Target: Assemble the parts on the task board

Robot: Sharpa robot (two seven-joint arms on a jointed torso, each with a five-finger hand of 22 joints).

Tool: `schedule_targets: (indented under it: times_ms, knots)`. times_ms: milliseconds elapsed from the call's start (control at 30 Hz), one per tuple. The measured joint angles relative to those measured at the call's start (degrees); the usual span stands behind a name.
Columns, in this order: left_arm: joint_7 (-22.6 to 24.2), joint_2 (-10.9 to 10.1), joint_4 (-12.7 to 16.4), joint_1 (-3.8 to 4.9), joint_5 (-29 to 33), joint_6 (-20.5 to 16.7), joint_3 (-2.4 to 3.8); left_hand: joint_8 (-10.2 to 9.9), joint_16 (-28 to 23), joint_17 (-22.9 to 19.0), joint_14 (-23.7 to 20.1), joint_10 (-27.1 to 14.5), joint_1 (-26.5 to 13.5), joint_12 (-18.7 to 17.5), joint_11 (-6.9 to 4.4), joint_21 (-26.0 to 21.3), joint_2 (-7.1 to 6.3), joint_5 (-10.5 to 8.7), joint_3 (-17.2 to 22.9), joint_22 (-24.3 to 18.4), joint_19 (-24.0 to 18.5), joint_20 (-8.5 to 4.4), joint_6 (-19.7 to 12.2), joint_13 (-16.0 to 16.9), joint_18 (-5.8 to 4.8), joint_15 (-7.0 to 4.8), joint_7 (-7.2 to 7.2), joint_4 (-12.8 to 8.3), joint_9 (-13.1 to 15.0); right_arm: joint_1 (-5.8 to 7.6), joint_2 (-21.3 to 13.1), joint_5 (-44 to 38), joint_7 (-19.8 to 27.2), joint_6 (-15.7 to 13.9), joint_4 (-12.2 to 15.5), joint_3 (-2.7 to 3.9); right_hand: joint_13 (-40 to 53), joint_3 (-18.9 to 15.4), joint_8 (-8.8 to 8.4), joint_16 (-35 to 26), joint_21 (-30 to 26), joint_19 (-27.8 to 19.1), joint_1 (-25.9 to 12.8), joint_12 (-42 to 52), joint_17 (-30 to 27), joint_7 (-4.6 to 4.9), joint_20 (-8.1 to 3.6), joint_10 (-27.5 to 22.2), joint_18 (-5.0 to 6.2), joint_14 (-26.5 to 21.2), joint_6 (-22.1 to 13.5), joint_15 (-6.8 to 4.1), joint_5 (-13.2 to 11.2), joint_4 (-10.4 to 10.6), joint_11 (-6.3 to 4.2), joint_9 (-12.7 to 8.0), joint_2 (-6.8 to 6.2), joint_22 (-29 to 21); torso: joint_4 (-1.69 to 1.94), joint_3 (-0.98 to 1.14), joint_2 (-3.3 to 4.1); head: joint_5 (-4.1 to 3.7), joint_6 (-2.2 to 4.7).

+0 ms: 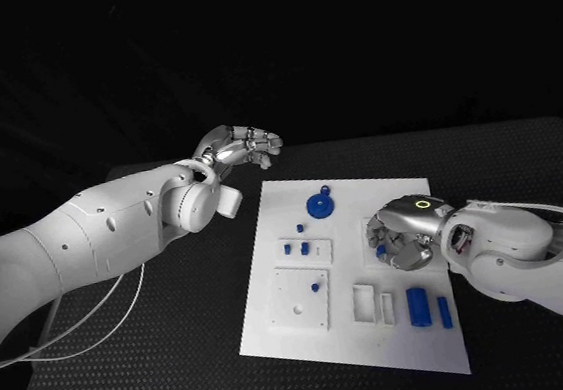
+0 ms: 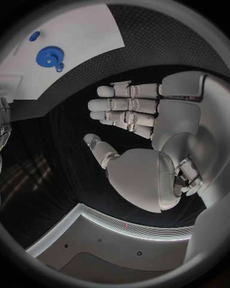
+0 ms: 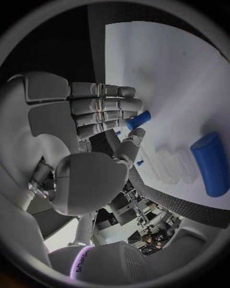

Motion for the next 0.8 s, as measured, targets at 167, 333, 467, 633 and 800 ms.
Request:
schedule_targets:
  times_ms: [167, 333, 467, 633, 800]
  knots:
    - [-0.01, -0.04, 0.00, 0.00, 0.00, 0.03, 0.00, 0.00, 0.00, 0.00, 0.00, 0.00, 0.00, 0.00, 0.00, 0.00, 0.00, 0.00, 0.00, 0.00, 0.00, 0.00, 0.00, 0.00, 0.00, 0.00, 0.00, 0.00, 0.00, -0.04, 0.15, -0.72, -0.14, -0.16, -0.19, -0.10, -0.06, 1.37, 0.57, 0.56, 0.58, 0.84, 1.57, 0.57, 0.01, -0.51, -0.42, 1.52, 0.03, 0.81, 1.44, -0.58, 0.00, 0.05, -0.66, 0.11, 1.57, 0.00, -0.01, -0.01, -0.02, -0.03, -0.09]
    - [-0.01, -0.06, -0.01, 0.00, 0.00, 0.04, -0.01, 0.00, 0.00, -0.01, 0.00, 0.00, 0.00, 0.00, 0.00, 0.00, 0.00, 0.00, -0.09, -0.01, 0.00, 0.00, 0.00, 0.00, 0.00, 0.00, 0.00, 0.09, 0.00, -0.08, 0.17, -1.74, -0.46, -0.60, -0.29, -0.12, -0.06, 3.66, 1.50, 1.77, 1.69, 2.57, 2.27, 1.18, 0.46, -1.32, -0.93, 3.64, -0.02, 2.38, 3.30, -1.34, -0.06, -0.19, -1.39, 0.35, 2.30, 0.01, -0.02, 0.00, -0.03, 0.01, -0.12]
    - [-0.01, -0.05, -0.03, 0.00, 0.00, 0.05, -0.01, 0.00, 0.00, 0.05, 0.00, 0.00, 0.00, 0.00, 0.00, 0.00, 0.00, 0.00, -0.15, -0.01, 0.00, 0.00, 0.00, 0.00, 0.00, 0.00, 0.00, 0.15, 0.00, -0.08, 0.11, -2.44, -0.75, -0.93, -0.09, -0.12, -0.06, 4.12, 1.54, 2.04, 2.18, 2.93, 2.09, 1.19, 0.63, -1.45, -1.29, 4.15, -0.11, 2.81, 3.82, -1.73, -0.23, -0.32, -1.71, 0.52, 2.76, 0.00, -0.02, -0.01, -0.03, 0.01, -0.13]
    - [-0.01, -0.05, -0.04, 0.00, 0.00, 0.06, -0.01, 0.00, 0.00, 0.05, 0.00, 0.00, 0.00, 0.00, 0.00, 0.00, 0.00, 0.00, -0.15, 0.04, 0.00, 0.00, 0.00, 0.00, 0.00, 0.00, 0.00, 0.15, 0.00, -0.09, -0.01, -3.08, -1.01, -1.34, 0.20, -0.12, -0.06, 4.28, 1.83, 2.31, 2.55, 3.44, 1.90, 1.19, 0.87, -1.80, -1.39, 4.76, -0.43, 3.40, 4.16, -1.74, -0.28, -0.48, -1.70, 0.81, 3.11, 0.00, -0.02, -0.01, -0.04, -0.07, -0.12]
    - [-0.01, -0.06, -0.04, 0.00, 0.00, 0.07, -0.01, 0.00, 0.00, 0.05, 0.00, 0.00, 0.00, 0.00, 0.00, 0.00, 0.00, 0.00, -0.15, 0.04, 0.00, 0.00, 0.00, 0.00, 0.00, 0.00, 0.00, 0.15, 0.00, -0.09, -0.39, -3.49, -1.25, -2.02, 0.77, -0.12, -0.06, 4.28, 1.84, 2.53, 2.87, 3.75, 2.04, 1.19, 0.96, -1.68, -1.70, 4.77, -0.52, 3.60, 4.45, -1.77, -0.40, -0.48, -1.70, 0.88, 3.25, -0.01, -0.04, -0.01, -0.05, -0.10, 0.01]
